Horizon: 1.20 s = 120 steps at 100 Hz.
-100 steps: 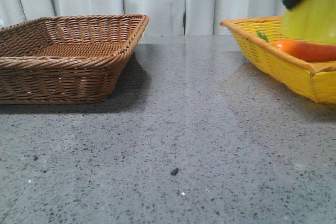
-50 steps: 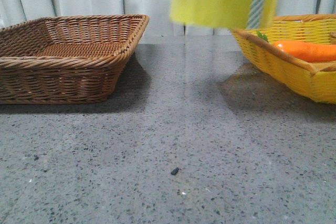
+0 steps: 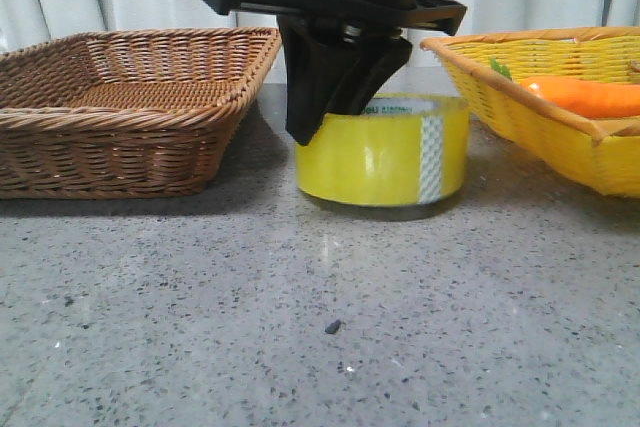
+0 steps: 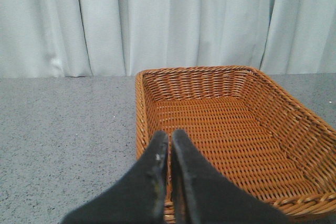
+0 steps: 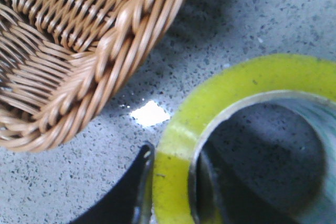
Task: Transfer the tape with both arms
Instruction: 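Lift the tape roll out and set it on the table between baskets, then lower the left gripper onto the tape roll and grasp its rim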
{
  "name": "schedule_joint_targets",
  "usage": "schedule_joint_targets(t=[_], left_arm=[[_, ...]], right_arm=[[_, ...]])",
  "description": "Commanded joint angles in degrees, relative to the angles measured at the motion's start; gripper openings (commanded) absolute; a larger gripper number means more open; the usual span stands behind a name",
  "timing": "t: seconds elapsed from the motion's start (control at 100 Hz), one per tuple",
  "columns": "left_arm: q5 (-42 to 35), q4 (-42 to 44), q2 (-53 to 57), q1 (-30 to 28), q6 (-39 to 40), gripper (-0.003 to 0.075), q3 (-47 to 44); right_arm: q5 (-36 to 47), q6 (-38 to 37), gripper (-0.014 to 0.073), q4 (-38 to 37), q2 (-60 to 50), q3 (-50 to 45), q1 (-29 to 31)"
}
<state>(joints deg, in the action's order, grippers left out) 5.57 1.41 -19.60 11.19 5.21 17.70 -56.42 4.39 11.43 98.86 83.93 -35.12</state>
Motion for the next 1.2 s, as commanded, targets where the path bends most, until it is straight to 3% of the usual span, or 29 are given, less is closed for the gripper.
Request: schedule_joint_targets(t=[0.0, 0.15, 0.31, 0.38, 0.46, 0.62, 0.95, 1.19], left_arm=[[-5.0, -0.7, -0.9, -0.1, 0.1, -0.0015, 2.2], [-11.1, -2.3, -0.9, 0.4, 0.1, 0.0102, 2.4], [-9.7, -2.2, -3.1, 4.7, 0.1, 0.0456, 7.4], [-6.7, -1.4, -5.9, 7.6, -0.1, 0.0531, 11.1], [-4.0, -0.8, -10.2, 11.7, -0.1, 0.0529, 15.5], [-3.2, 1.1, -21.4, 20.4, -0.4, 0.0511, 24.5], [5.5, 1.5, -47.9, 38.0, -0.4, 0.0510, 41.7], [11.5, 1.9, -64.0, 43.4, -0.6, 0.0510, 50.0]], right_arm=[[1.2, 0.2, 0.0205, 0.0, -2.5, 2.2, 0.1], [0.5, 0.2, 0.0248, 0.0, -4.3, 2.2, 0.1], [0.6, 0.2, 0.0248, -0.7, -10.5, 2.3, 0.1], [1.3, 0.2, 0.0243, -2.0, -13.7, 2.3, 0.1], [2.3, 0.2, 0.0186, -2.9, -17.9, 2.3, 0.1], [4.3, 0.2, -0.0075, -5.2, -27.4, 2.3, 0.1], [5.2, 0.2, -0.0072, -11.8, -42.4, 2.2, 0.2], [4.2, 0.2, -0.0073, -12.1, -48.2, 0.0, 0.2]])
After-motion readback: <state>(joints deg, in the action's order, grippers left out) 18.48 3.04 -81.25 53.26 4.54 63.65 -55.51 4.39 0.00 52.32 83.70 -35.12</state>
